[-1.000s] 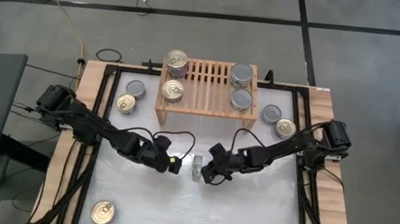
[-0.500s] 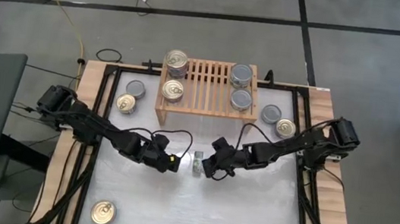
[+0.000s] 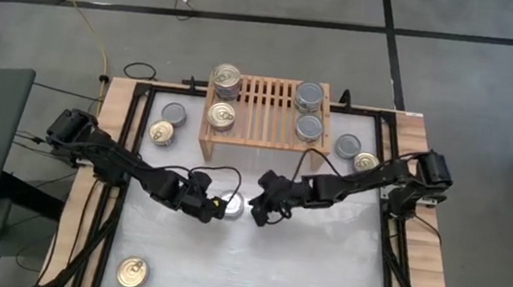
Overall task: Stack canned seafood by type on shelf
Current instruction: Stack the green tuna can on top of the other green tuna can on the shelf
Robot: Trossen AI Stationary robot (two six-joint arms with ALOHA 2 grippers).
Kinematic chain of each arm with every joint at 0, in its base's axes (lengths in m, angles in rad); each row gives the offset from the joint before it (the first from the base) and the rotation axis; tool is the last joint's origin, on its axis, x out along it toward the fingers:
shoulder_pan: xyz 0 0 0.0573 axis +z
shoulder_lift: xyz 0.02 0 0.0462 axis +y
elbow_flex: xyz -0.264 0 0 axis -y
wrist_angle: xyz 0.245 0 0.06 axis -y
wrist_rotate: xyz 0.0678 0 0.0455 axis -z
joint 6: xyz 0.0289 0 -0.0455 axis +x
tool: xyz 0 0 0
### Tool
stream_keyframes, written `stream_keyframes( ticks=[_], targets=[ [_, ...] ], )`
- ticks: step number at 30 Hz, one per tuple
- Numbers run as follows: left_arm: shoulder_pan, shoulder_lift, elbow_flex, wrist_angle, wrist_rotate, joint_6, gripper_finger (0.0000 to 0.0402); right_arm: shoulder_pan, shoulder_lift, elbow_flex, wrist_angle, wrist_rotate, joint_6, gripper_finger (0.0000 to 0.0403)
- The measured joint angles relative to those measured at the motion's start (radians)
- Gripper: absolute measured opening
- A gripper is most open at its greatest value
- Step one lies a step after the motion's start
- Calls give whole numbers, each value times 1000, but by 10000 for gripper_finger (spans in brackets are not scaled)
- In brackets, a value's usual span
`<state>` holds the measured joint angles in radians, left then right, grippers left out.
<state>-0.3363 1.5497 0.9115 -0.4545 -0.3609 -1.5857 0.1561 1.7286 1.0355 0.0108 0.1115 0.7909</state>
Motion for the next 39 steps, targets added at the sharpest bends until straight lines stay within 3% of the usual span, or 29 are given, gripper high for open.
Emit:
stream_keyframes(
  ticks=[4, 8, 16, 22, 28, 34, 39],
  targets=[
    [0, 0, 0, -8, -1, -13, 283, -26, 3, -17, -127, -1, 136, 34],
    [8, 0, 0, -9, -9, 9, 283, -36, 1, -25, -114, 6, 157, 59],
    [24, 7, 0, -99, -186, -50, 283, -33, 1, -26, -73, 6, 120, 102],
    [41, 69, 0, -154, -125, -23, 283, -33, 1, -27, -84, 5, 117, 114],
    [72, 167, 2, 71, -103, 106, 283, -19, 1, -26, -209, 4, 118, 115],
    [92, 167, 0, 423, -73, 528, 283, 51, 1, -27, -469, -8, 216, 115],
    [112, 166, 0, 528, -36, 638, 283, 134, -13, -27, -622, 80, 348, 115]
  ],
)
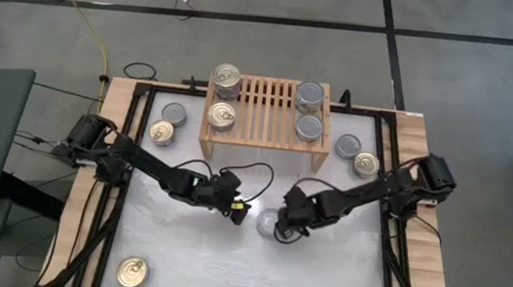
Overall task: Stack canned seafood by type on shelf
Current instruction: Stack the green tuna can on top of the other green tuna can on the shelf
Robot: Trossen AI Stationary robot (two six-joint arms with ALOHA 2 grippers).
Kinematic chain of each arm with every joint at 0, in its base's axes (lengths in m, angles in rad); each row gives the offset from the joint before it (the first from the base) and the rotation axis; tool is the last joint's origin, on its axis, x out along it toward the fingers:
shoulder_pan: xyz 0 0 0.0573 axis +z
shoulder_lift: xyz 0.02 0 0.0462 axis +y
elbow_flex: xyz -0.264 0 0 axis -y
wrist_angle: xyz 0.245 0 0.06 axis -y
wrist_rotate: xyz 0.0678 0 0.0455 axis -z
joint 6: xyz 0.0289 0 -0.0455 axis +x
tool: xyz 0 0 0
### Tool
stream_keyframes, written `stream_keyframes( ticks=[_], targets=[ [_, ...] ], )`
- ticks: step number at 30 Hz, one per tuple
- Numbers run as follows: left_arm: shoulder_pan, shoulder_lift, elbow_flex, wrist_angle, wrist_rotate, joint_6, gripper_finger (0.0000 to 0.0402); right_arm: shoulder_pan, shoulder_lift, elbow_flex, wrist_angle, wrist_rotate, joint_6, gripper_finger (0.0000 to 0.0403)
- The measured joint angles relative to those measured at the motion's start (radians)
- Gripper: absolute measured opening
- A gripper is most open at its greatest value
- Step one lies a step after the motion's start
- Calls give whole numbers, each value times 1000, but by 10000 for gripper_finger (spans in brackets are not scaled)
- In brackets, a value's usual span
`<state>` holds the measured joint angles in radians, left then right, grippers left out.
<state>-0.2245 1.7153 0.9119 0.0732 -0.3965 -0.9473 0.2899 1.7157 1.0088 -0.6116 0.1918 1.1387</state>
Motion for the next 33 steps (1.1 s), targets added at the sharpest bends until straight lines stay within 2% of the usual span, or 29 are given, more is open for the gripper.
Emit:
stream_keyframes(
  ticks=[3, 7, 11, 15, 20, 22, 24, 27, 33],
  targets=[
    [15, 0, 0, -39, 0, -76, 283, 39, -5, 0, -46, 82, 20, 115],
    [19, -2, 0, -107, 16, -207, 283, 53, -6, 0, 15, 91, 0, 115],
    [15, -3, 0, -139, 59, -220, 283, 74, 0, 1, 215, -18, -119, 109],
    [14, -3, 0, -159, 84, -266, 283, 65, 4, -1, 158, -156, -93, 96],
    [9, -12, 0, -233, 148, -329, 283, 61, 2, 0, 172, -179, -108, 82],
    [-7, -28, 0, -298, 136, -385, 283, 67, 4, 0, 171, -184, -100, 80],
    [-35, -53, 0, -386, 101, -445, 283, 72, 4, 0, 177, -161, -73, 79],
    [-84, -99, 0, -457, 59, -519, 283, 75, 4, 0, 190, -63, -2, 79],
    [-166, -123, 0, -459, 47, -604, 283, 75, 7, 1, 296, -5, 98, 79]
  ],
)
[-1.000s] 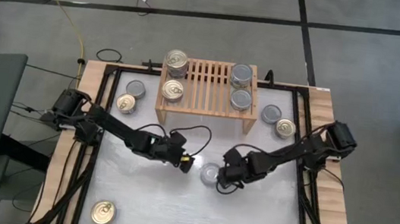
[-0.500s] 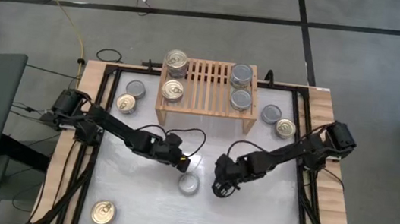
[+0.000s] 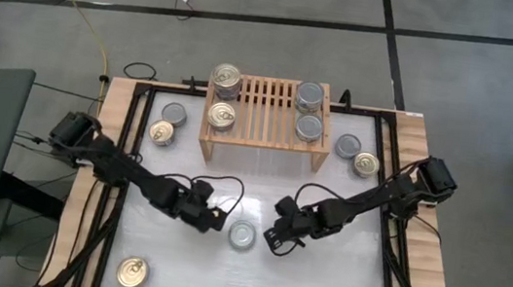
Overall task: Stack canned seafood by type on shelf
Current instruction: Stack the green tuna can on top of the other green tuna can on the shelf
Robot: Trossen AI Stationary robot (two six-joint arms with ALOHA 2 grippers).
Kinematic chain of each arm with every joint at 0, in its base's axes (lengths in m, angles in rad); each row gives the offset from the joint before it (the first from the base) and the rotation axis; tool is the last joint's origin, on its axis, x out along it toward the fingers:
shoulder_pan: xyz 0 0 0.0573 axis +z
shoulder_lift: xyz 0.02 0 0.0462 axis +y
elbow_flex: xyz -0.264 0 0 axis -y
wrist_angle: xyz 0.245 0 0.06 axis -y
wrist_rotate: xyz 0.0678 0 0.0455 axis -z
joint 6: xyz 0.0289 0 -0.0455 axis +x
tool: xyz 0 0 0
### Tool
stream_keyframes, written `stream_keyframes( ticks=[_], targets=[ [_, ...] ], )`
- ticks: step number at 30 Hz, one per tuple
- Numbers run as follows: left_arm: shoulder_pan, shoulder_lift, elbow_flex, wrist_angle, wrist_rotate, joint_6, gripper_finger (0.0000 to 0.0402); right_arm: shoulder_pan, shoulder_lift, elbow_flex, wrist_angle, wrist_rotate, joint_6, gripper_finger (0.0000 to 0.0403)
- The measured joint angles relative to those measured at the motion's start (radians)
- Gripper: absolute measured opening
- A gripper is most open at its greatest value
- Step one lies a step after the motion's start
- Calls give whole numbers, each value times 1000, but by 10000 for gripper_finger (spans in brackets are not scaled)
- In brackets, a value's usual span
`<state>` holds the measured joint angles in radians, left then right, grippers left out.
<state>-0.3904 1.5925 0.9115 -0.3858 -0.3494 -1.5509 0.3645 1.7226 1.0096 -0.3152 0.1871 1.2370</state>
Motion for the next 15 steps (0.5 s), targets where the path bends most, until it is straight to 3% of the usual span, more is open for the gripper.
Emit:
stream_keyframes(
  ticks=[8, 15],
  targets=[
    [-57, 6, 0, -8, -64, -49, 283, 9, 0, 0, 118, 80, 33, 84],
    [-61, 7, 0, -10, -76, -36, 283, 13, 0, 0, 184, 137, 67, 138]
  ],
)
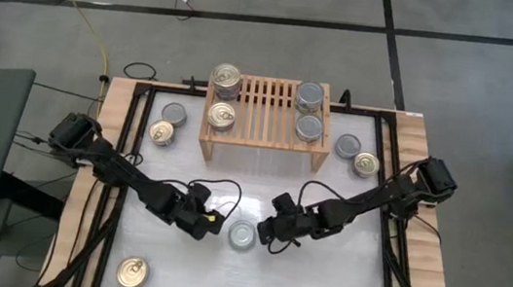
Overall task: Stack canned seafood by type on shelf
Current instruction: Stack the green tuna can on top of the other green tuna can on the shelf
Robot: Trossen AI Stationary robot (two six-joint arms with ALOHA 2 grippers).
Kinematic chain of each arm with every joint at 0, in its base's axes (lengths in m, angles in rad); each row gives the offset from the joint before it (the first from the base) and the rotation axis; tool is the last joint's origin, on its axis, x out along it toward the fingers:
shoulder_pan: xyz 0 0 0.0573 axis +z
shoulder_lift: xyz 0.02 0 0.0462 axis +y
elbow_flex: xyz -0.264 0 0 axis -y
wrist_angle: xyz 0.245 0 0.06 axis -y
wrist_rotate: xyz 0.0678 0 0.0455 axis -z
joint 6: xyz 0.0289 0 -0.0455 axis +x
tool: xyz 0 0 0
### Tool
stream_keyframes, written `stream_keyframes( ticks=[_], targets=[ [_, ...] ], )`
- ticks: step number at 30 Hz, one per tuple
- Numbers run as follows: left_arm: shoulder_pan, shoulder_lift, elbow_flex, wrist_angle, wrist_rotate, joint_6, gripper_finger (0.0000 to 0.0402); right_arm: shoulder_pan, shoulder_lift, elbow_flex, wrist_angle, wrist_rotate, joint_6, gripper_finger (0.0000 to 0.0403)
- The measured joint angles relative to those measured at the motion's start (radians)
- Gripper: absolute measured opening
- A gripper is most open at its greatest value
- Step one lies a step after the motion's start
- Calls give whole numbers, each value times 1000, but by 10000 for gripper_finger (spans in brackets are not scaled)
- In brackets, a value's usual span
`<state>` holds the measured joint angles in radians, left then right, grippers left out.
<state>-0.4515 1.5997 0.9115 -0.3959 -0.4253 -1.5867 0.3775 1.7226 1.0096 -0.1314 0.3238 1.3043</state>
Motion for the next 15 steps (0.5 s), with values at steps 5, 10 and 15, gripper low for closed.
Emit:
stream_keyframes(
  ticks=[5, 10, 15],
  targets=[
    [0, 0, 0, 2, -4, 17, 283, 21, 61, 0, 58, 32, 80, 183],
    [0, 0, 0, 1, -13, 18, 283, 20, 124, -1, 130, -47, 79, 197],
    [0, 0, 0, 4, -17, 19, 283, 4, 124, 0, 136, -56, 76, 178]
  ],
)
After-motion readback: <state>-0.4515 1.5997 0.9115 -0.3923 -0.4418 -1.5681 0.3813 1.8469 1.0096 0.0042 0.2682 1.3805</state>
